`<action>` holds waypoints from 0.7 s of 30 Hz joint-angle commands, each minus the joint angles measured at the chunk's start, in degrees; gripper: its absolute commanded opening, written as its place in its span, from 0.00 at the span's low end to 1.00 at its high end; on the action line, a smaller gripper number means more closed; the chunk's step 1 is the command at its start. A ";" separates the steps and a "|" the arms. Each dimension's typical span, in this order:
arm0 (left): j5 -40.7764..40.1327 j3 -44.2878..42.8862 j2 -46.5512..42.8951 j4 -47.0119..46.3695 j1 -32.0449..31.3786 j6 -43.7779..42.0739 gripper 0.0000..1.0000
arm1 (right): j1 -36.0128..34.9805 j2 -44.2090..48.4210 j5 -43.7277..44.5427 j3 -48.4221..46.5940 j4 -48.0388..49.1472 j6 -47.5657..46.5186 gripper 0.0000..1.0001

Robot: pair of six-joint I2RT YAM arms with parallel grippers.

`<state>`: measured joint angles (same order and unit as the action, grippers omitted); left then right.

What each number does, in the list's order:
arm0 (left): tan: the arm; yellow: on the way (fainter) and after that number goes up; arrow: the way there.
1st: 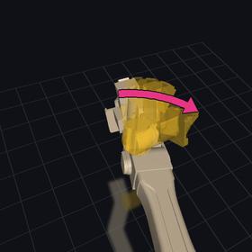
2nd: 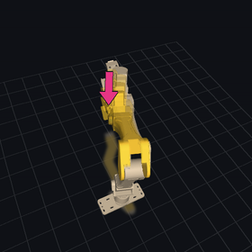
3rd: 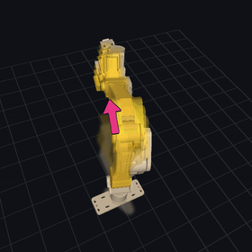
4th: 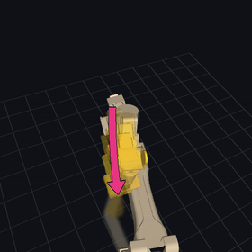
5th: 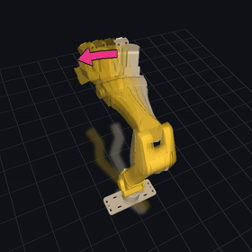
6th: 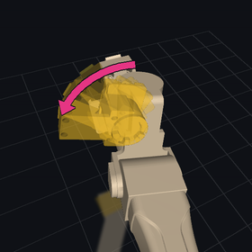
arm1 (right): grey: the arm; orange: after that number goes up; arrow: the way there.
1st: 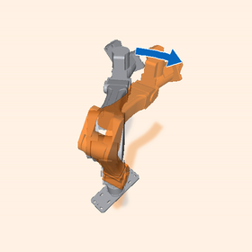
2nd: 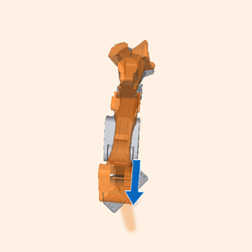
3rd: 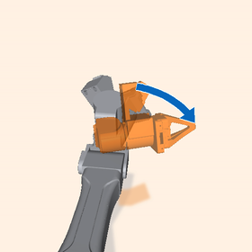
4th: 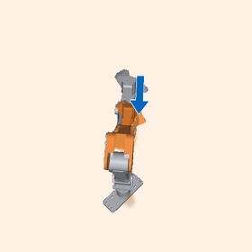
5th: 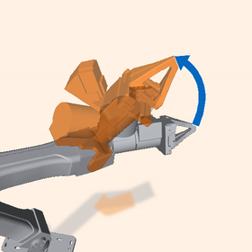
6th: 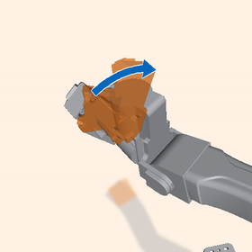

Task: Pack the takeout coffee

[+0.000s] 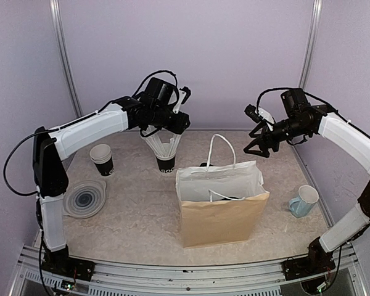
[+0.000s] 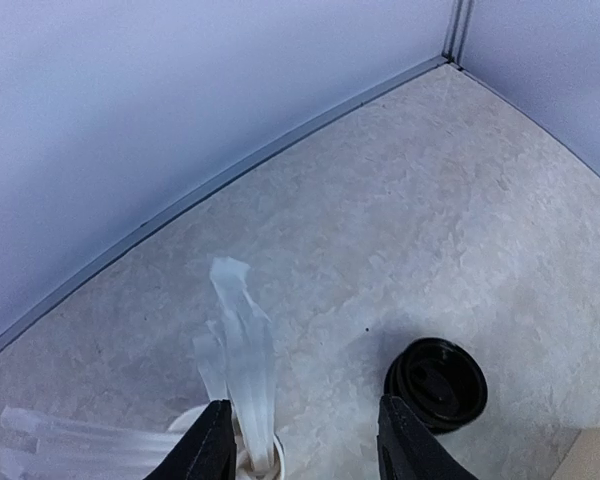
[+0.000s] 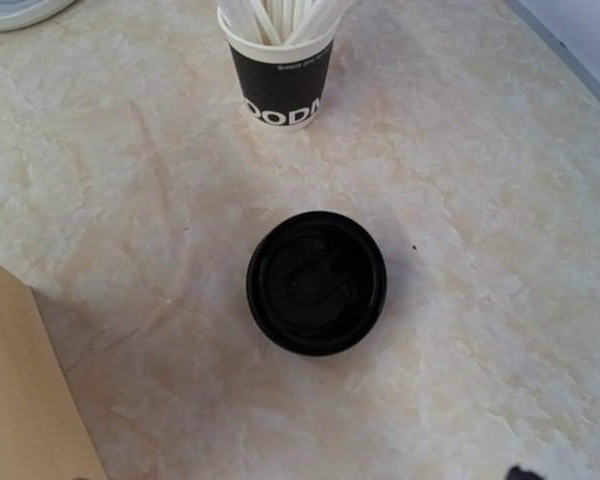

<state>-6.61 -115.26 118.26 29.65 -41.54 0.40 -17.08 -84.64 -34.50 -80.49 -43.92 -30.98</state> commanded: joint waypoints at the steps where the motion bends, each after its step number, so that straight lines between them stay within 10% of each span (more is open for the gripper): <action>1: -3.59 6.93 -11.42 1.00 -3.44 -3.66 0.46 | 0.38 -0.34 -0.79 0.74 -0.78 0.22 0.88; 12: -4.75 11.90 -15.06 9.92 -4.93 -3.01 0.24 | 0.38 -1.58 -1.94 0.11 -1.07 0.53 0.88; 21: -6.88 9.10 -10.19 10.83 -4.96 -2.35 0.32 | 0.38 -0.23 -1.45 0.90 -1.08 0.50 0.88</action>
<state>-11.94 -104.18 107.57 39.48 -46.48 -2.00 -17.08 -85.78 -35.27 -80.49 -44.31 -30.76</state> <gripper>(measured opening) 0.314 0.879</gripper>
